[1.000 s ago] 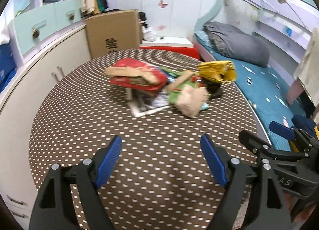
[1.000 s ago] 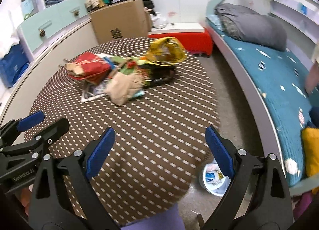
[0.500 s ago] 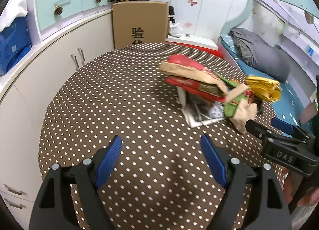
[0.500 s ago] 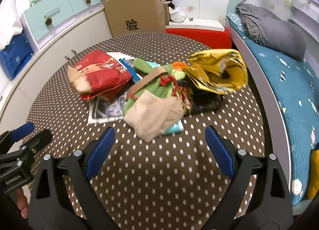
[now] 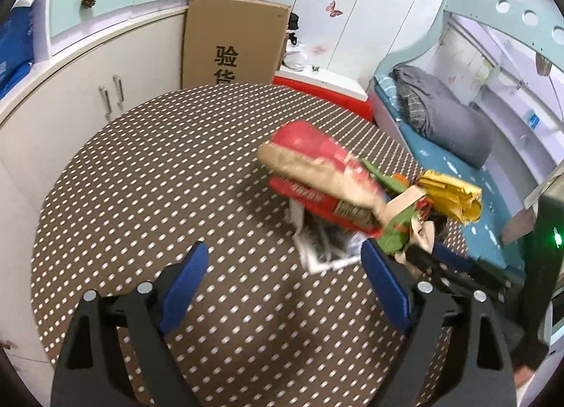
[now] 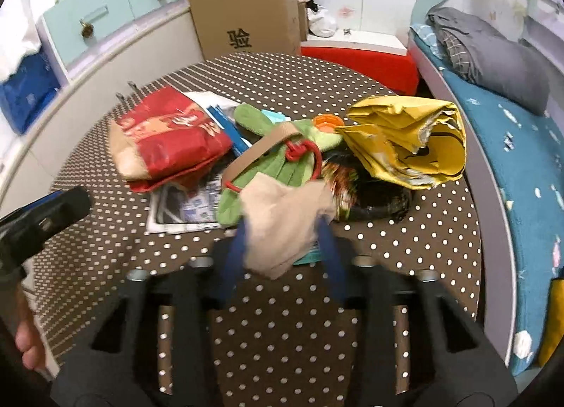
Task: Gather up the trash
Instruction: 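Grasp the beige cloth with the right gripper while the left reaches toward the red bread bag, then grasp the red bread bag with the left gripper while the right holds the beige cloth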
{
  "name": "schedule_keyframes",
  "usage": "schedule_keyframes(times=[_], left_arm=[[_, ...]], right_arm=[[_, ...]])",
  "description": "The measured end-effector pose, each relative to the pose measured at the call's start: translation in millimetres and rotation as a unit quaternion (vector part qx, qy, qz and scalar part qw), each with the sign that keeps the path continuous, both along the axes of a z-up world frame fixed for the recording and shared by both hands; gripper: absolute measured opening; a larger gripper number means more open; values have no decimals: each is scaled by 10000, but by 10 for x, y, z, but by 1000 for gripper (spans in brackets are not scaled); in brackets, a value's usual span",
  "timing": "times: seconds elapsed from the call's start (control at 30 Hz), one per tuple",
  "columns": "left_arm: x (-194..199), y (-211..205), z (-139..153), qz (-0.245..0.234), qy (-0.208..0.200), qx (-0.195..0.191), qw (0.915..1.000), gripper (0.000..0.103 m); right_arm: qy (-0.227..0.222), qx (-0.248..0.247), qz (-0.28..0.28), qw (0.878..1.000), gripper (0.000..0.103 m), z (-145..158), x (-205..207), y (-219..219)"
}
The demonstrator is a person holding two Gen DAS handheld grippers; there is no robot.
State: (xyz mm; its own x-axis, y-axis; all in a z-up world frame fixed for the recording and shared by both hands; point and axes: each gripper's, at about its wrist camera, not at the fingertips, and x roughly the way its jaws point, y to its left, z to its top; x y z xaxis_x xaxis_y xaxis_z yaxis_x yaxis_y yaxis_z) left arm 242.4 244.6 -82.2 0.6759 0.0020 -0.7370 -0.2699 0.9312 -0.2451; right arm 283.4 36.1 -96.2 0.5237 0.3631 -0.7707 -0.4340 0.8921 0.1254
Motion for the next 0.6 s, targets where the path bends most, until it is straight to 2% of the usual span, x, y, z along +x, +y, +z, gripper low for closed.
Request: schedule_keyframes(times=[0.4,0.43,0.5,0.53,0.6], left_arm=[[536,-13,-104,59,9,-649,9979,90],[563,-18,-98,45,-67,-699,9975,87],[592,-26,-86,-26,-178,-796,9967,73],[593,-11,-81,-61,-238,-870,9959,54],[561,-11,-34,-88,-442,-874,9952,50]], right_arm=[[-55,267,-52,9996,29,154,-64,-263],[-67,266,-82,9996,29,154,-70,-280],[-39,274,-103,9996,29,143,-78,-292],[-23,286,-105,9995,29,138,-83,-304],[-4,286,-111,9995,29,120,-107,-315]])
